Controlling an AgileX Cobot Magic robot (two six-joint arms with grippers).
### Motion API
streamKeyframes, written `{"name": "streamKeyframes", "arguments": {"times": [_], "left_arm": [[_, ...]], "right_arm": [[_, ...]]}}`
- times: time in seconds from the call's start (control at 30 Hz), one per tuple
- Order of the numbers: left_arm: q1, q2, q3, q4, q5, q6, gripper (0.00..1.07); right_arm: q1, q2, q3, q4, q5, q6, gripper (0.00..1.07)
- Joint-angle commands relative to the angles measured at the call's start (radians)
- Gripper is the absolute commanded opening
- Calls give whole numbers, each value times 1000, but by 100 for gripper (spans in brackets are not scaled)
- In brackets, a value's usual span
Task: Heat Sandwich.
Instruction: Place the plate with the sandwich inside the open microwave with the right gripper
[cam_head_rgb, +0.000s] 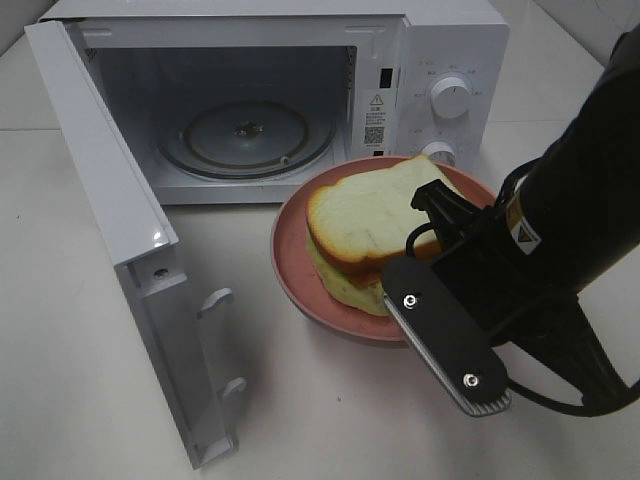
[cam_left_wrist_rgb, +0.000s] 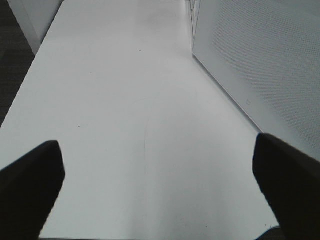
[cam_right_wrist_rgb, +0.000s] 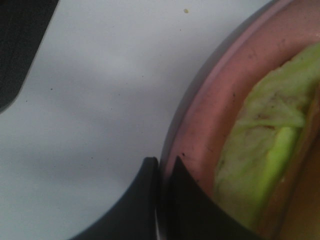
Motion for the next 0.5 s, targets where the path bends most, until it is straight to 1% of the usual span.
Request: {"name": "streamKeyframes", "arguments": {"times": [0.03,0.17,0.5], "left_arm": [[2,-17,1,1,-15,-1,98],[2,-17,1,1,-15,-1,98],[2,-17,1,1,-15,-1,98]], "right_arm": [[-32,-8,0,31,-48,-115,0],[-57,-8,0,51,-57,-194,0],[-63,-8,0,76,-81,-194,0]]}}
